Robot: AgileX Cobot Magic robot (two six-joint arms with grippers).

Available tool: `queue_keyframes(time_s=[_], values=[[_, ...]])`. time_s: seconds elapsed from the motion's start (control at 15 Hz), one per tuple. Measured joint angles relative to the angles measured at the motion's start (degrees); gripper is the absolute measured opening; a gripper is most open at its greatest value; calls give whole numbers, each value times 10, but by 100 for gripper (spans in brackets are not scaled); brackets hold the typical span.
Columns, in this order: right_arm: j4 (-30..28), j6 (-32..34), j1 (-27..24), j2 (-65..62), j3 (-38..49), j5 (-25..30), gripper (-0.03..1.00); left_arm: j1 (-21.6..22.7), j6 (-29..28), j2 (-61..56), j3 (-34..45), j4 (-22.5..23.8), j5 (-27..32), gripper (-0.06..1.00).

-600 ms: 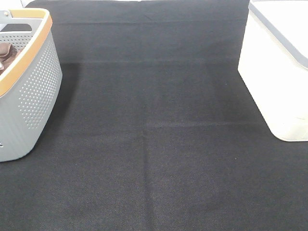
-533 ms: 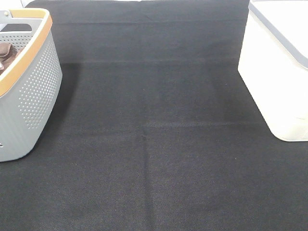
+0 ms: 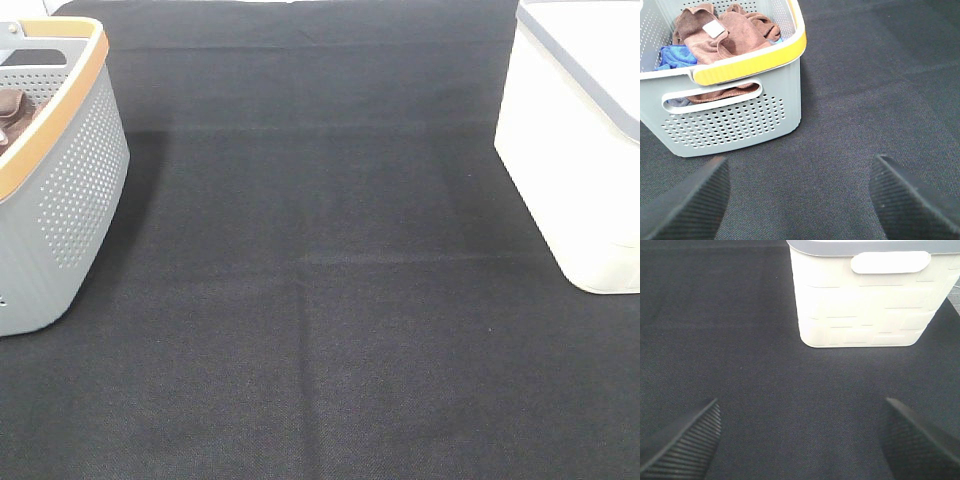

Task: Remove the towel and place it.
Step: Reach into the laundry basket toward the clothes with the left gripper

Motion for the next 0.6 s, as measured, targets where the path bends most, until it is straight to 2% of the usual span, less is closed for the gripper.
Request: queue_keyframes(time_s=[0.6], values=[[0, 0, 0, 0, 0, 0, 80, 0, 0, 0, 0, 0, 0, 74]])
